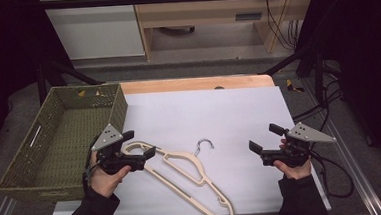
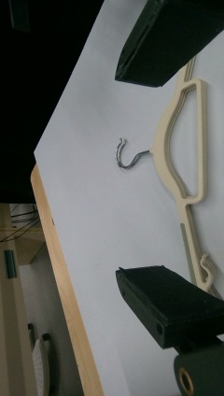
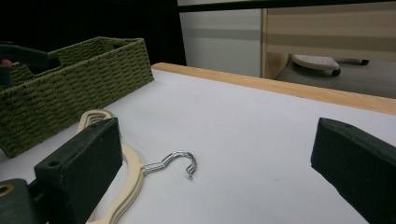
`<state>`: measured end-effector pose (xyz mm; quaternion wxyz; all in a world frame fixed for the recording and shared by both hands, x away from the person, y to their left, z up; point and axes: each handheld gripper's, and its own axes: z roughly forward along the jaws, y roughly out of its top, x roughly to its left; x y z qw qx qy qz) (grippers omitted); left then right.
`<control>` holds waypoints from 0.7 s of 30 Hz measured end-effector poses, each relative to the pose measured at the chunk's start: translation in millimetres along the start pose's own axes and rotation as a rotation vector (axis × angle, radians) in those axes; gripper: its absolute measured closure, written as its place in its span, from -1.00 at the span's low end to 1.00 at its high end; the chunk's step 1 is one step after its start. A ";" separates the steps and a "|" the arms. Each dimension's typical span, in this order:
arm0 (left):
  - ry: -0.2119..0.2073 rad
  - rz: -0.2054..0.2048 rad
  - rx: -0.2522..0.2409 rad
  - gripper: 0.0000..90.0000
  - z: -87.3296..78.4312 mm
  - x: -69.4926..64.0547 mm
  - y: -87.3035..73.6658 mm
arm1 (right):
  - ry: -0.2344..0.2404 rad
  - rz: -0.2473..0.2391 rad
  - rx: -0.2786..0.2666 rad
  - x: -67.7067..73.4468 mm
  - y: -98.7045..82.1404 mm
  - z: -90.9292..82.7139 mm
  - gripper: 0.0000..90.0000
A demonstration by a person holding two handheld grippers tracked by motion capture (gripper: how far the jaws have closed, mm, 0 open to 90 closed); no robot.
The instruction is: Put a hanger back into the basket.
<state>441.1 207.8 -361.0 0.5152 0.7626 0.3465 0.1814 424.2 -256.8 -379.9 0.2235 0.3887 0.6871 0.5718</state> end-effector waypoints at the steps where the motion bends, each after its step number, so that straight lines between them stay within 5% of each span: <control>1: -0.004 0.004 0.004 -0.89 3.6 -1.9 1.6 | -0.002 0.003 0.000 0.1 0.2 -0.1 -0.95; 21: -0.072 0.046 0.122 -0.81 80.6 -34.3 8.3 | -0.001 0.009 0.001 1.1 -0.1 -1.3 -0.94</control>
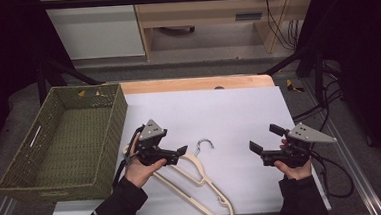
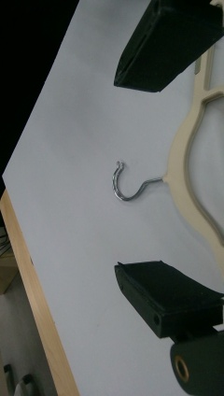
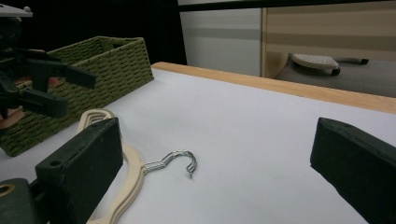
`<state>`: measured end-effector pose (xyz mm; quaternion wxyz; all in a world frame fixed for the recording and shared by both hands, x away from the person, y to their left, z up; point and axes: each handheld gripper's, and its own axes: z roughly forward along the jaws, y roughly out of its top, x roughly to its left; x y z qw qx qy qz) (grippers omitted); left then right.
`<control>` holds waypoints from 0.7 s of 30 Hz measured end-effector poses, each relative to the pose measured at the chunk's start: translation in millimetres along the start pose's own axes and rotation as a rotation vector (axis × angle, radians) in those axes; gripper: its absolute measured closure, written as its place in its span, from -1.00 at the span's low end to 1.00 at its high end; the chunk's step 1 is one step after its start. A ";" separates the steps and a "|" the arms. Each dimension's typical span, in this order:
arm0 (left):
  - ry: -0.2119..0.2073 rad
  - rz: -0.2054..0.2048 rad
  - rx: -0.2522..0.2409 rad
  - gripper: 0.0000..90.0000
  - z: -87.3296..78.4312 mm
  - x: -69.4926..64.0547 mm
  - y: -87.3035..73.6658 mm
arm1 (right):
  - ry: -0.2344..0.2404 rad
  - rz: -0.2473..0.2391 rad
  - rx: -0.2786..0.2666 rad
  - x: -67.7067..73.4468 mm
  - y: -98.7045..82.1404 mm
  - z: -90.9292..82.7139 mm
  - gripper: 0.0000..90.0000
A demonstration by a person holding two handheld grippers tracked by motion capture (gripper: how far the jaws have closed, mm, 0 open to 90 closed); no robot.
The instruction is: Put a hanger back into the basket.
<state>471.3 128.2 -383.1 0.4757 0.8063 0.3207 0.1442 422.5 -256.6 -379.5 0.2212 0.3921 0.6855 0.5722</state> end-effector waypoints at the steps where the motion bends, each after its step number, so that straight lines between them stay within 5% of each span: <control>1: -0.004 0.002 0.005 -0.80 3.6 -0.9 0.4 | -0.001 -0.003 0.002 -0.1 -0.1 0.0 -0.94; 21: -0.034 -0.005 0.131 -0.48 65.2 -9.4 -6.5 | 0.002 -0.006 0.005 -0.2 -1.0 0.1 -0.94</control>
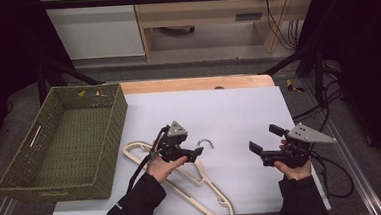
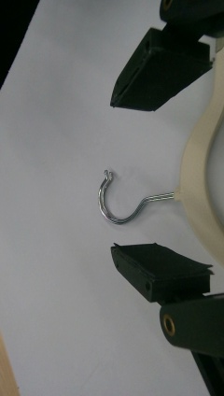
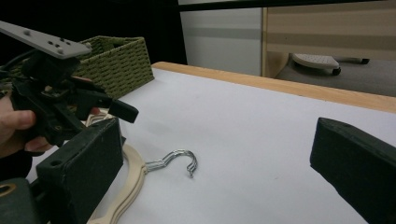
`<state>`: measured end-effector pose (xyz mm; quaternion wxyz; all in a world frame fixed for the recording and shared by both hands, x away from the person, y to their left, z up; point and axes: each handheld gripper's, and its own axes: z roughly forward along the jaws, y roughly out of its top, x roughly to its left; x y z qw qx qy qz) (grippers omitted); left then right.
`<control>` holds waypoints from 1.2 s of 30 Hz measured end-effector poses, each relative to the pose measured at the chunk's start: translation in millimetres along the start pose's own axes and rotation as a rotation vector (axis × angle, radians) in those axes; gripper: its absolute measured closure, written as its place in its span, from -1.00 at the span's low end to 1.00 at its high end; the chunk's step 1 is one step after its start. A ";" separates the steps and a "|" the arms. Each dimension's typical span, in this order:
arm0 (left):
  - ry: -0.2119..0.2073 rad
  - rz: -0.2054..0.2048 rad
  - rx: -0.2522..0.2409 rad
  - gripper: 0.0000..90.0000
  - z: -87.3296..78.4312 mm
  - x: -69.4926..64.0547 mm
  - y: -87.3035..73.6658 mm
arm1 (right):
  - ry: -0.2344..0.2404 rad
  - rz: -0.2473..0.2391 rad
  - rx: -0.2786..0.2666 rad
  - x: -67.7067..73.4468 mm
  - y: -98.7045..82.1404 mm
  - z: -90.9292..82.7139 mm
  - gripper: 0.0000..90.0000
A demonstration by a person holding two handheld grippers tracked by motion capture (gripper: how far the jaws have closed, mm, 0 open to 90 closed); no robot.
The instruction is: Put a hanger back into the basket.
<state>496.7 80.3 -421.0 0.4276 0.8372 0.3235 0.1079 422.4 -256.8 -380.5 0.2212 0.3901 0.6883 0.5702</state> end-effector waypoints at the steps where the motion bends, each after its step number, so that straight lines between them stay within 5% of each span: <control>1: 0.002 -0.001 0.006 -0.46 2.8 0.4 -0.4 | 0.000 0.000 0.001 -0.3 0.0 -0.3 -0.94; 17: 0.038 0.009 0.157 0.20 40.9 3.9 -13.4 | -0.003 0.001 -0.001 -0.3 -0.3 0.7 -0.94; 36: 0.015 -0.061 0.174 0.84 52.0 9.8 -19.0 | 0.003 0.000 0.004 -0.4 -1.2 1.5 -0.94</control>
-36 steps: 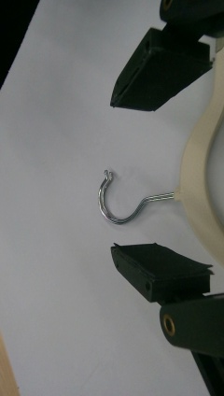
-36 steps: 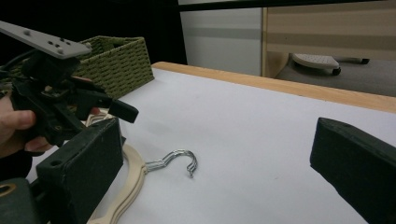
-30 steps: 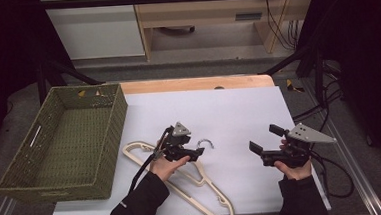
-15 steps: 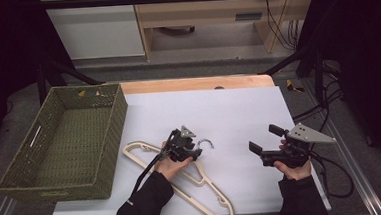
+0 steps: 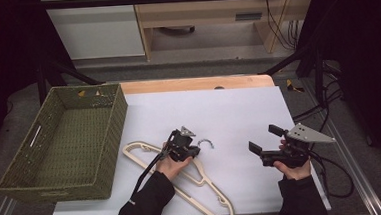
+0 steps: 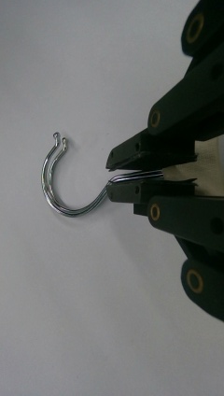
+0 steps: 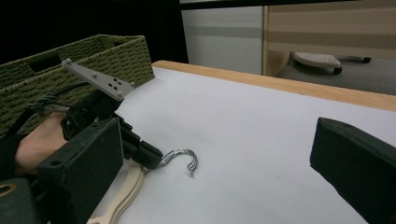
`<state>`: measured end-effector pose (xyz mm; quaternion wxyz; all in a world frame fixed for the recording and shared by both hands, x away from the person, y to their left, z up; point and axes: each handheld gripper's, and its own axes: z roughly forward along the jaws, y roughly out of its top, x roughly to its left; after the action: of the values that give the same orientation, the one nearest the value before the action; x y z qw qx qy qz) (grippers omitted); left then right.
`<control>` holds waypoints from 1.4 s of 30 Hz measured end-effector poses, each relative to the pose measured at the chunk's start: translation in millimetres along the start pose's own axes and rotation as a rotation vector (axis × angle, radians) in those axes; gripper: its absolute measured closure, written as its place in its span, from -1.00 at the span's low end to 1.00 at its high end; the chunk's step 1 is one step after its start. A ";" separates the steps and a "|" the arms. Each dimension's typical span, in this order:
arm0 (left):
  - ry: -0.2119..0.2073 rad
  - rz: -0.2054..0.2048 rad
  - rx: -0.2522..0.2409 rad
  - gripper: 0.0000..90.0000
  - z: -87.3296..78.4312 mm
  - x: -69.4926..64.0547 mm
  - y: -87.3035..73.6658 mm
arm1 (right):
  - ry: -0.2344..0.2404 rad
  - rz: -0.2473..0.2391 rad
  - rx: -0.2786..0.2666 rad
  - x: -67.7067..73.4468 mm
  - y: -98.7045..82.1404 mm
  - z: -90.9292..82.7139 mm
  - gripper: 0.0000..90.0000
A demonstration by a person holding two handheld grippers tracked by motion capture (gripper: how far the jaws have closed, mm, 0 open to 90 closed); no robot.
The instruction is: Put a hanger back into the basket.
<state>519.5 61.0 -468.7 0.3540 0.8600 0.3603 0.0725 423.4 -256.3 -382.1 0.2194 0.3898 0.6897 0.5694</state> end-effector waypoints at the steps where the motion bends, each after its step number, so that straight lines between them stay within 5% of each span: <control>1: 0.006 0.004 -0.003 0.86 -0.1 -0.4 0.2 | 0.000 0.000 0.000 0.1 0.0 0.1 -0.94; 11: 0.045 -0.011 -0.022 0.95 -0.9 -7.8 0.5 | 0.008 -0.001 0.006 1.0 -0.9 1.8 -0.93; 22: 0.088 0.018 -0.069 0.96 -22.4 -15.6 2.3 | 0.047 0.017 0.019 7.2 -3.2 10.0 -0.88; 42: 0.115 0.031 -0.186 0.97 -64.4 -29.9 -4.4 | 0.171 0.072 0.104 52.6 -7.9 47.4 -0.73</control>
<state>470.8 78.9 -420.1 0.4099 0.8234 0.3582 0.1603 425.0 -186.1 -394.3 0.1187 0.3751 0.7203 0.5713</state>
